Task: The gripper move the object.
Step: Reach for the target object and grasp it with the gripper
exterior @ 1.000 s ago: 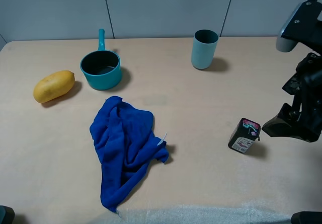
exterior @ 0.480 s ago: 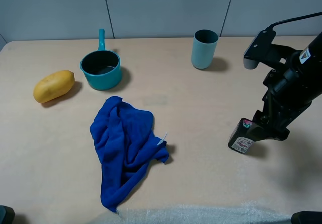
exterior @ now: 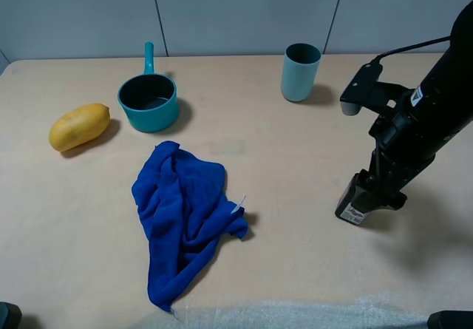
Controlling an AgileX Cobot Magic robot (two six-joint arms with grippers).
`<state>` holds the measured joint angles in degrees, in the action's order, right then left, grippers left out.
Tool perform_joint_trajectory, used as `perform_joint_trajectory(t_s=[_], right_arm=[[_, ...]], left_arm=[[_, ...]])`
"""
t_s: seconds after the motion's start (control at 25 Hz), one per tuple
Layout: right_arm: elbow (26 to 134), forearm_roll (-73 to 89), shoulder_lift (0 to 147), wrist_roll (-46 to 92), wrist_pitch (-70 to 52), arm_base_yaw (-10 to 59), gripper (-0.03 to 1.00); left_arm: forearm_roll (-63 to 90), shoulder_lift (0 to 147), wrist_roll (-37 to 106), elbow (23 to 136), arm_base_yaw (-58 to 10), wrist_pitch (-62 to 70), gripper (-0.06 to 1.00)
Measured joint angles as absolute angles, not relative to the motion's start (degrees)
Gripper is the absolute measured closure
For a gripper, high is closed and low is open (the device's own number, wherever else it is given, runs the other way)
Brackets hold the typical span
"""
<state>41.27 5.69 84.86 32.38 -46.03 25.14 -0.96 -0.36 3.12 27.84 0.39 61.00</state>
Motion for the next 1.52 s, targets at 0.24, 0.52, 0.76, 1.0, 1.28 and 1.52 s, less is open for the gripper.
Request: perform_joint_trajectory(t_s=[0.24,0.52,0.76,1.0,1.28,1.52], right_arm=[[40.20,5.69,87.80,32.38,-43.80,25.14,0.27],[39.11,5.69,90.60,32.38,-40.49,25.14,0.27],[39.11,5.69,94.35,32.38,-37.62,25.14,0.27],[39.11,5.86,97.49,32.38,-35.97,25.14,0.27],[39.05,5.86,98.14,32.38,-34.74,25.14,0.27],[39.05,6.11,99.67,32.04,-34.74,25.14,0.27]], left_arm=[[-0.96,-0.36,3.12,27.84,0.39,61.00,-0.02],[-0.96,-0.36,3.12,27.84,0.39,61.00,-0.02],[-0.96,-0.36,3.12,27.84,0.39,61.00,-0.02],[-0.96,-0.36,3.12,27.84,0.39,61.00,-0.02],[-0.96,-0.36,3.12,27.84,0.39,61.00,-0.02],[-0.96,-0.36,3.12,27.84,0.39,61.00,-0.02]])
